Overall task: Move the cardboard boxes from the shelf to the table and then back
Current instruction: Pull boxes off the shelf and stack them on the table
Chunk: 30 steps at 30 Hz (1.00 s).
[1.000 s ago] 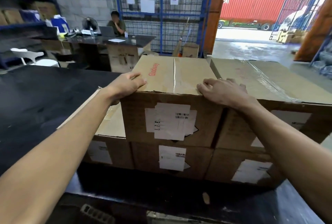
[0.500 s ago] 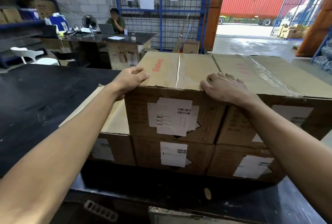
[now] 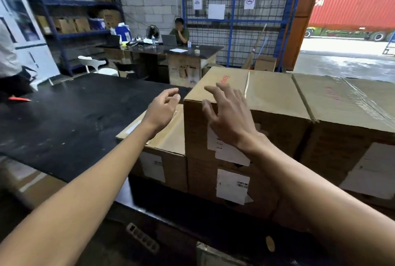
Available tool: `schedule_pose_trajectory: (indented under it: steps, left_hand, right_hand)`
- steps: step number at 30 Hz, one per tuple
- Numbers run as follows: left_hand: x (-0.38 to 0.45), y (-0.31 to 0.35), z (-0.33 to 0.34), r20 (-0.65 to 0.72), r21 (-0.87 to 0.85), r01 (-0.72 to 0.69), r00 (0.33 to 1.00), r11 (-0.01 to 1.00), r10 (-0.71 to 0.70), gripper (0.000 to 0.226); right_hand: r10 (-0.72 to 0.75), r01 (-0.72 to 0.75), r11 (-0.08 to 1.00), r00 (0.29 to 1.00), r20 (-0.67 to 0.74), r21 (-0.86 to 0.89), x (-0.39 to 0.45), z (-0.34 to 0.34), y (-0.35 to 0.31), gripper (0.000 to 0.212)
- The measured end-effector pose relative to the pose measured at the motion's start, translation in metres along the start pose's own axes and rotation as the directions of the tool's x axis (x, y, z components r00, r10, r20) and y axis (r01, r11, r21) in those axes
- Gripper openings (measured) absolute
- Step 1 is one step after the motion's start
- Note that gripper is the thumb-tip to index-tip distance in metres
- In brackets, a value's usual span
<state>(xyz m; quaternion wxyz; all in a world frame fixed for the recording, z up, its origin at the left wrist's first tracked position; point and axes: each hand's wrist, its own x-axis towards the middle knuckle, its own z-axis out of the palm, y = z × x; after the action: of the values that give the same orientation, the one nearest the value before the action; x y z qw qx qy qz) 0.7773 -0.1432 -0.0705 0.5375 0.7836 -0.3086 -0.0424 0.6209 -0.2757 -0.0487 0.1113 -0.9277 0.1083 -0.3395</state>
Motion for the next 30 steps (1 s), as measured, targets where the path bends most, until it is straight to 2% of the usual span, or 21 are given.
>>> schedule_pose_trajectory:
  steps: [4, 7, 11, 14, 17, 20, 23, 28, 30]
  left_hand:
    - [-0.056, -0.034, -0.059, -0.198, 0.087, 0.146, 0.972, 0.985, -0.126, 0.054]
    - [-0.110, -0.059, -0.098, -0.383, 0.102, 0.294, 0.893, 0.950, -0.235, 0.051]
    - [-0.204, -0.068, -0.125, -0.594, 0.040, 0.457, 0.727, 0.889, -0.346, 0.041]
    - [-0.286, -0.056, -0.134, -0.728, 0.036, 0.580, 0.573, 0.814, -0.376, 0.038]
    - [-0.365, -0.032, -0.139, -0.819, -0.006, 0.669, 0.423, 0.743, -0.388, 0.041]
    - [-0.432, 0.001, -0.150, -0.895, -0.072, 0.712, 0.263, 0.698, -0.360, 0.051]
    - [-0.485, 0.040, -0.162, -0.950, -0.124, 0.732, 0.108, 0.670, -0.293, 0.037]
    - [-0.566, 0.102, -0.185, -0.987, -0.158, 0.745, -0.117, 0.648, -0.106, 0.039]
    - [-0.593, 0.123, -0.193, -0.981, -0.179, 0.770, -0.188, 0.612, -0.051, 0.041]
  right_hand:
    - [-0.218, 0.218, 0.956, 0.976, -0.024, 0.196, 0.002, 0.049, -0.059, 0.043]
    - [-0.323, 0.279, 0.895, 0.943, 0.075, 0.347, -0.004, 0.082, -0.103, 0.050]
    - [-0.471, 0.292, 0.813, 0.839, 0.272, 0.504, -0.036, 0.115, -0.157, 0.049]
    - [-0.604, 0.268, 0.719, 0.696, 0.387, 0.641, -0.075, 0.123, -0.201, 0.047]
    - [-0.715, 0.256, 0.631, 0.558, 0.420, 0.733, -0.118, 0.119, -0.249, 0.047]
    - [-0.824, 0.242, 0.496, 0.435, 0.364, 0.834, -0.156, 0.097, -0.302, 0.048]
    - [-0.904, 0.220, 0.357, 0.328, 0.275, 0.908, -0.188, 0.067, -0.353, 0.047]
    - [-0.969, 0.204, 0.138, 0.229, 0.090, 0.969, -0.238, 0.009, -0.438, 0.044]
    - [-0.982, 0.178, 0.089, 0.182, 0.056, 0.980, -0.252, -0.010, -0.464, 0.044]
